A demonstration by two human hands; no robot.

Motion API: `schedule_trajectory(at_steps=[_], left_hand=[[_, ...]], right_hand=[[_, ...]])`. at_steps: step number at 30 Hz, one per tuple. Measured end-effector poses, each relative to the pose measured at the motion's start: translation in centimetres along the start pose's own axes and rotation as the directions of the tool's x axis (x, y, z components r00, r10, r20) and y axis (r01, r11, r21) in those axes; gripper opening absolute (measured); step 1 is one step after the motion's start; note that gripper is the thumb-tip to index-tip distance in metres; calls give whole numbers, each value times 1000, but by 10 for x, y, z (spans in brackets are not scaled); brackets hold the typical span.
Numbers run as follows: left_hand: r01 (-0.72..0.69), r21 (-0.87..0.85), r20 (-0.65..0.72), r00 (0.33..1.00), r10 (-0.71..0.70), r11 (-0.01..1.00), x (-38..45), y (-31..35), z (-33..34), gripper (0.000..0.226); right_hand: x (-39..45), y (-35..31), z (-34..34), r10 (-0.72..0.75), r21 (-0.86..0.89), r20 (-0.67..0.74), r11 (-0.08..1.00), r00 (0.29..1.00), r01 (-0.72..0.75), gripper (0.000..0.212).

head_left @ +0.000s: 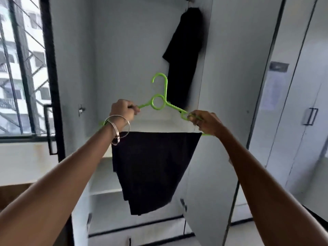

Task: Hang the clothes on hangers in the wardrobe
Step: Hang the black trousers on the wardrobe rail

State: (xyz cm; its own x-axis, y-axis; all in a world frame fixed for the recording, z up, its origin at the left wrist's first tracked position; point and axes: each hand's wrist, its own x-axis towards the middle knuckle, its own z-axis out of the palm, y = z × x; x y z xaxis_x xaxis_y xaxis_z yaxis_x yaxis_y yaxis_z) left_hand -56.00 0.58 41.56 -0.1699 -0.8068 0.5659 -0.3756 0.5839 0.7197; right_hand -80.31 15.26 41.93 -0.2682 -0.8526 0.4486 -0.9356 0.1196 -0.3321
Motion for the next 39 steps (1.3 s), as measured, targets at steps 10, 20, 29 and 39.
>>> schedule_trajectory(at_steps=[10, 20, 29, 39], left_hand=[[-113, 255, -87, 986, 139, 960, 194, -27, 28, 12], [-125, 875, -109, 891, 441, 468, 436, -37, -21, 50], [4, 941, -210, 789, 577, 338, 560, -25, -99, 41], [-54, 884, -280, 736, 617, 465, 681, -10, -126, 43]], right_hand=[[187, -8, 32, 1, -43, -486, 999, 874, -25, 22], [435, -109, 7, -166, -246, -655, 969, 737, 0, 20], [602, -203, -32, -325, -342, -791, 937, 518, 66, 32], [764, -254, -51, -355, -324, -863, 935, 361, 145, 33]])
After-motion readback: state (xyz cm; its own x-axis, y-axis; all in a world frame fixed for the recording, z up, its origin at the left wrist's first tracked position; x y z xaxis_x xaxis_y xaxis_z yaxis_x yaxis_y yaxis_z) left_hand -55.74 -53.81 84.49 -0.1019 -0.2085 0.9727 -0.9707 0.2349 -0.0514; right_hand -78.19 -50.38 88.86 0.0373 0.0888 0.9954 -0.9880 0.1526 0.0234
